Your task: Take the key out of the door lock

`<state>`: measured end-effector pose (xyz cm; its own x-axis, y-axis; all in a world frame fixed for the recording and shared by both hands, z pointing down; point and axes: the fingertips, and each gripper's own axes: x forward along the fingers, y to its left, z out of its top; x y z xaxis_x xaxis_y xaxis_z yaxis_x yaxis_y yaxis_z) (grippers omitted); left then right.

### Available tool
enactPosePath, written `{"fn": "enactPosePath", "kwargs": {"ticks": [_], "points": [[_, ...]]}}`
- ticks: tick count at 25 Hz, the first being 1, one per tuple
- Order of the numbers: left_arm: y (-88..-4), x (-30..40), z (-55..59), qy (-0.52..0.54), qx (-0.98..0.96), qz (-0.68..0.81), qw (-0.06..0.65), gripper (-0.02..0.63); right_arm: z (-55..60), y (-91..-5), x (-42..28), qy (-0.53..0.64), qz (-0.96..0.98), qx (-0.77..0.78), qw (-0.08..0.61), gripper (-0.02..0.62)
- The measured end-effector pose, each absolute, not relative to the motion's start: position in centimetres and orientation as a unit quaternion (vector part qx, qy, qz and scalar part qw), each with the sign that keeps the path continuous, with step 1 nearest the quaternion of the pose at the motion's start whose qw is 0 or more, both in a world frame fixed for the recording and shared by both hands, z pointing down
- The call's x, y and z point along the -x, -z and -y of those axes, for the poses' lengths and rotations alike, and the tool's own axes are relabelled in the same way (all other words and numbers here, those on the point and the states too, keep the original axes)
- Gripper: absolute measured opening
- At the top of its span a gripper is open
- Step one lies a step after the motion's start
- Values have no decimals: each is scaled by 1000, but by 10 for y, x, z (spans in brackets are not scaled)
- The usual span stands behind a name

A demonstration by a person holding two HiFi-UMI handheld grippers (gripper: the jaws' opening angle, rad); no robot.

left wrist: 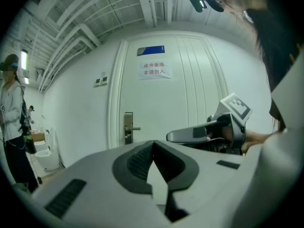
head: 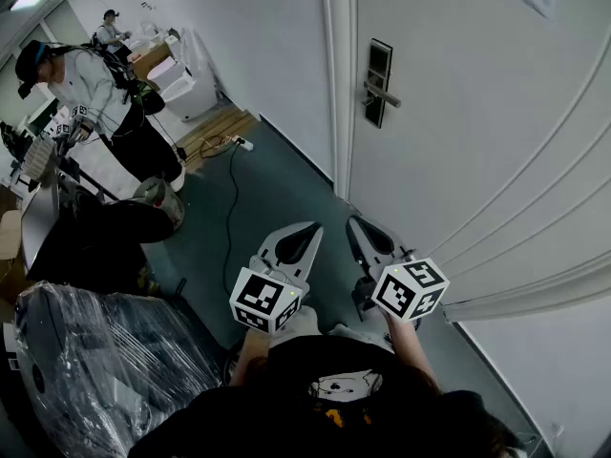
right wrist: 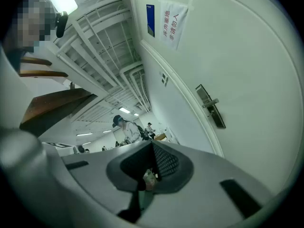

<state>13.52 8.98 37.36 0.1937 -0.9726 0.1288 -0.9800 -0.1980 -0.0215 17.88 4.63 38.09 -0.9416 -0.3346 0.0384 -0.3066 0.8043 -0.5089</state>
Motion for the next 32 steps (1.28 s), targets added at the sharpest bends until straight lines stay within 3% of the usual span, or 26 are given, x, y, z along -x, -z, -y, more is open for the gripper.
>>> {"fn": "enactPosePath", "kwargs": {"ticks": [19, 32], "points": [[-379, -132, -65, -62, -781, 620, 48, 6, -28, -387, -175, 283, -941, 183, 27, 3], [-390, -68, 5, -53, -797, 599, 65, 6, 46, -399, -124, 303, -926, 223, 27, 3]]}}
